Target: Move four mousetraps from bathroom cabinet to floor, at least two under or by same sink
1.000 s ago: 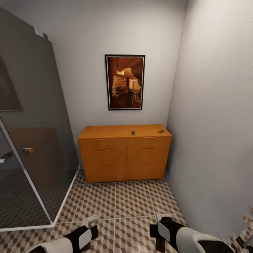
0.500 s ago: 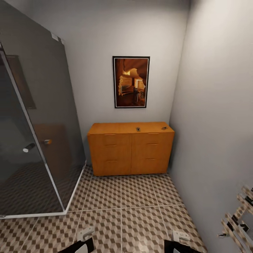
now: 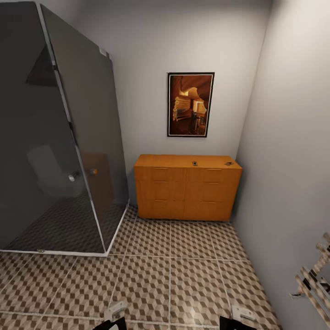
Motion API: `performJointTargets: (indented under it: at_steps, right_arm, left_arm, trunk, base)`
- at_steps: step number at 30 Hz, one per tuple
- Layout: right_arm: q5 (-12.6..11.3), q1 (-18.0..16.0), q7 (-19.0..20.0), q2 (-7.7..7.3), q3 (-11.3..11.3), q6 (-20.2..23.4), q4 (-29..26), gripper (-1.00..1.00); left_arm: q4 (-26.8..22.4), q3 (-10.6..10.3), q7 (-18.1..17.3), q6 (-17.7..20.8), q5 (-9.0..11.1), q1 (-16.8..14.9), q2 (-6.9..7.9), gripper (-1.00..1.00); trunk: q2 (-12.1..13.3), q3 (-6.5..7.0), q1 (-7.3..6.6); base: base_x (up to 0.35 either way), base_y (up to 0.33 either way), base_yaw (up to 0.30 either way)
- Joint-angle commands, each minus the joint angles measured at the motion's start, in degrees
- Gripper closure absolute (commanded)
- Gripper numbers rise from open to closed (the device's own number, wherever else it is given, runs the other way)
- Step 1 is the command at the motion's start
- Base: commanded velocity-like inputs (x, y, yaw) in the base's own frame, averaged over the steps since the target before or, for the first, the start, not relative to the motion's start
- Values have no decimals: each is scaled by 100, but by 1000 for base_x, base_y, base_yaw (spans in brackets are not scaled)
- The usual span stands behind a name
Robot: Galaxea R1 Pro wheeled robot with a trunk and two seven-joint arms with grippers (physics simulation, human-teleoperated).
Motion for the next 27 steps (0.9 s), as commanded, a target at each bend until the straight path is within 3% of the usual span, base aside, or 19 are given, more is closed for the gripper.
performJointTargets:
  at_steps: [1, 8, 27]
  right_arm:
    - [-24, -6, -19, -9, -28, -25, 14, 100]
    - [-22, 2, -122, -181, -27, -11, 11, 100]
    - [9, 3, -143, -216, -27, -20, 5, 100]
  left_arm:
    - [-3, -48, 33, 6, 26, -4, 24, 100]
    - [-3, -54, 38, 26, 17, 19, 98, 100]
    - [-3, -47, 46, -3, 56, 33, 168, 100]
  trunk:
    - [-10, -16, -1]
    - [-10, -54, -1]
    - [-10, -163, -1]
  base:
    - [-336, 1, 232]
    - [-336, 0, 232]
    - [-324, 19, 233]
